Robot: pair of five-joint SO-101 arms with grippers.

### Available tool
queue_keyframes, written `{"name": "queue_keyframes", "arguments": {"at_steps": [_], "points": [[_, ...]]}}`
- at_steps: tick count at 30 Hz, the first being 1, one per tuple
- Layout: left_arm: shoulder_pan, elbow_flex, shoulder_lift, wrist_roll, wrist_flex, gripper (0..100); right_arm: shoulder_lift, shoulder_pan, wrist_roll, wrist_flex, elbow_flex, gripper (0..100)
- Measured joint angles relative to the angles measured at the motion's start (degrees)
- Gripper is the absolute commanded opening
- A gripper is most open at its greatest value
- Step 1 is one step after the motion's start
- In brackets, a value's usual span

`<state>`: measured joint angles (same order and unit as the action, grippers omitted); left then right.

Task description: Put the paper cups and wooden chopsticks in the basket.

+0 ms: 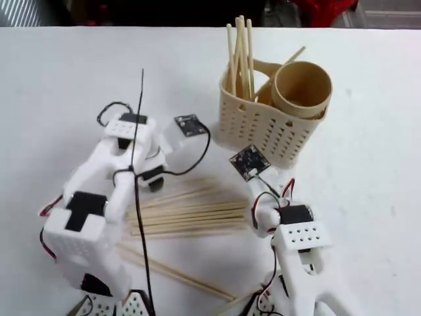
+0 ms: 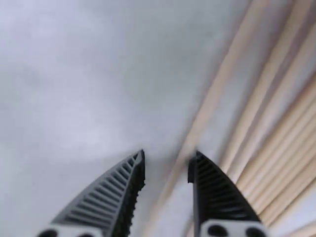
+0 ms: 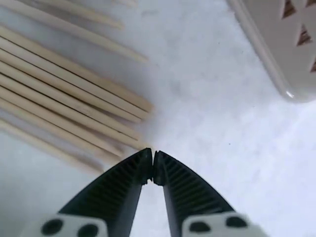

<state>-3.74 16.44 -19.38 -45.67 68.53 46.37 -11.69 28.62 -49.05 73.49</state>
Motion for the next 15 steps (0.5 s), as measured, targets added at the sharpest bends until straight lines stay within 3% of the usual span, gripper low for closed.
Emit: {"name": "queue_keyframes", "arguments": {"at_steps": [2, 9, 15], "points": [[-0.26, -1.23, -1.49, 0.0, 1.14, 2, 0.0, 0.0, 0.0, 0.0, 0.0, 2.2], [-0.18, -3.87, -3.16, 0.09, 4.75, 2, 0.0, 0.0, 0.0, 0.0, 0.0, 2.1], [8.88, -15.12, -3.78, 0.18, 13.54, 2, 0.0, 0.0, 0.0, 0.0, 0.0, 2.1]]}}
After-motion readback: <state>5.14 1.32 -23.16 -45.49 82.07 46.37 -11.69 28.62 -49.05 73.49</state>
